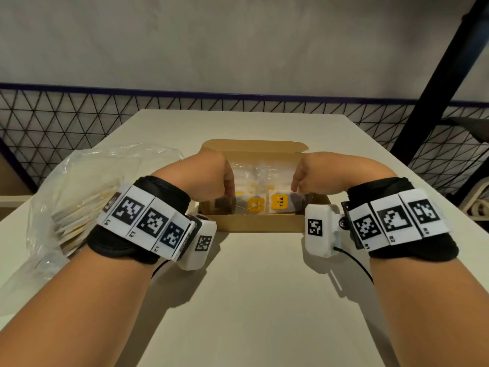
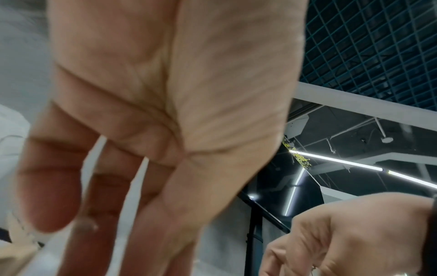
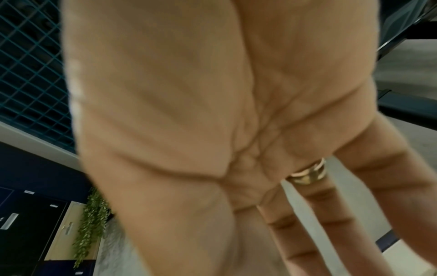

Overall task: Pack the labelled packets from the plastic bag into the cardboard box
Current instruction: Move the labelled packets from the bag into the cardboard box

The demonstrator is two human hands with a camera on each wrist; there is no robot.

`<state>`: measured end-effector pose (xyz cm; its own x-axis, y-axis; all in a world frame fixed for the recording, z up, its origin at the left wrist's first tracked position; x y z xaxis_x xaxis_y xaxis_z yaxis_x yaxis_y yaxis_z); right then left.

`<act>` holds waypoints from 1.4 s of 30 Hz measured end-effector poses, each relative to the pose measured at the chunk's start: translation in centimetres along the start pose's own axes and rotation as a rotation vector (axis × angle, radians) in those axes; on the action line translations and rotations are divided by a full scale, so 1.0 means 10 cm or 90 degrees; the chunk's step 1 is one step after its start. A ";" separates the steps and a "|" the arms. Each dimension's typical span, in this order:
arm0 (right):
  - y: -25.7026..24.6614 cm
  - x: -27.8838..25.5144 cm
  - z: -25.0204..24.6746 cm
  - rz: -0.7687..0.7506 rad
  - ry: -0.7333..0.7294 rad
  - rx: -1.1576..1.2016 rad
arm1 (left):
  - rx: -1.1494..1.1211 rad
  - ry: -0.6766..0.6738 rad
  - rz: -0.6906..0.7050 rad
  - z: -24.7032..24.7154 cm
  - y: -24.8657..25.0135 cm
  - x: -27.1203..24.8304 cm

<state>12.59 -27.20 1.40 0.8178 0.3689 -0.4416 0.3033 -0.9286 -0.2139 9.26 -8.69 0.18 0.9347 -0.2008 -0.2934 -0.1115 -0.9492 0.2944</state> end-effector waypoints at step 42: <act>-0.18 -0.10 0.09 0.009 -0.156 -0.049 | 0.179 -0.221 -0.080 0.06 0.15 -0.07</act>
<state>10.76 -25.88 1.45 0.6825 0.3462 -0.6437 0.3369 -0.9306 -0.1434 8.23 -10.15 0.32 0.7840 -0.1039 -0.6120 -0.1364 -0.9906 -0.0065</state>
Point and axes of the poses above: each hand's wrist, its own x-axis towards the middle knuckle, its own z-axis out of the palm, y = z × x, the point moved 2 cm from there along x, towards the middle knuckle, and after that the axes turned 13 degrees about -y, right-handed, at the moved point
